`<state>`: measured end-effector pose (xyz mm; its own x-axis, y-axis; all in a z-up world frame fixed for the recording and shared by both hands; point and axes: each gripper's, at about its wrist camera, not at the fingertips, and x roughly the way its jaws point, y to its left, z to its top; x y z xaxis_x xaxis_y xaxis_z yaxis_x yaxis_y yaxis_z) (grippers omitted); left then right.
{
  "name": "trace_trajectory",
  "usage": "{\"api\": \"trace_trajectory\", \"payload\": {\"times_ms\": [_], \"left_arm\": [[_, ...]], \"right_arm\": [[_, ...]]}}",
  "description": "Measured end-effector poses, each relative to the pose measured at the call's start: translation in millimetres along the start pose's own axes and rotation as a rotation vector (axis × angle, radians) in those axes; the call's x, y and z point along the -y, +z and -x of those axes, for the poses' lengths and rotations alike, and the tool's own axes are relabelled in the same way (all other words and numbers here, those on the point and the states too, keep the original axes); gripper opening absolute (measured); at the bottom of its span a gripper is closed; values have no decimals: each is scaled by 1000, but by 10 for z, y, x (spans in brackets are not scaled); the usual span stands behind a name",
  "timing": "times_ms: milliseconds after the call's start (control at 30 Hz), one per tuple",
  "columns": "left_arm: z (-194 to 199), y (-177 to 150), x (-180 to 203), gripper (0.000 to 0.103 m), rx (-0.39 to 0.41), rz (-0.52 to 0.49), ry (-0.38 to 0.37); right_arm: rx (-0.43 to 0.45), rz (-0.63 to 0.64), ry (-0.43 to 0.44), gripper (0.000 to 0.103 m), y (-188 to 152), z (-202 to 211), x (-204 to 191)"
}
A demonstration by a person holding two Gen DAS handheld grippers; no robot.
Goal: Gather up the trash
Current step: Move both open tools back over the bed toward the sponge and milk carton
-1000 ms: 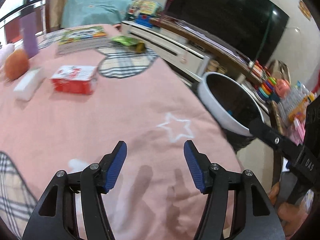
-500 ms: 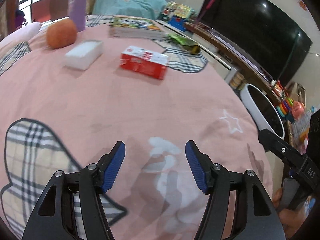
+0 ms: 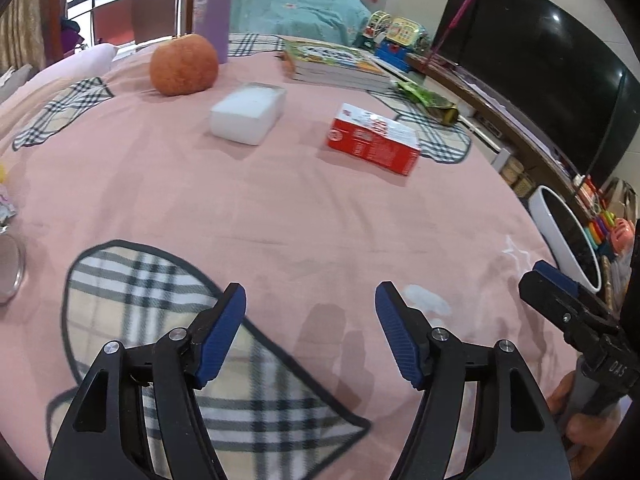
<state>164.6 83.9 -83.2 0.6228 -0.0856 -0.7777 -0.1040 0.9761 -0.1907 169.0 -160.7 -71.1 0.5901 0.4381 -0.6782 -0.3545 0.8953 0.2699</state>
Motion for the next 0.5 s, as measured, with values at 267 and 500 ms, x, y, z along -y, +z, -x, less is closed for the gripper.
{"api": "trace_trajectory", "payload": {"times_ms": [267, 500], "left_arm": [[-63, 97, -195, 69, -12, 21, 22], [-180, 282, -225, 70, -18, -19, 51]], "right_arm": [[-61, 18, 39, 100, 130, -269, -67], [-79, 61, 69, 100, 310, -472, -133]]}}
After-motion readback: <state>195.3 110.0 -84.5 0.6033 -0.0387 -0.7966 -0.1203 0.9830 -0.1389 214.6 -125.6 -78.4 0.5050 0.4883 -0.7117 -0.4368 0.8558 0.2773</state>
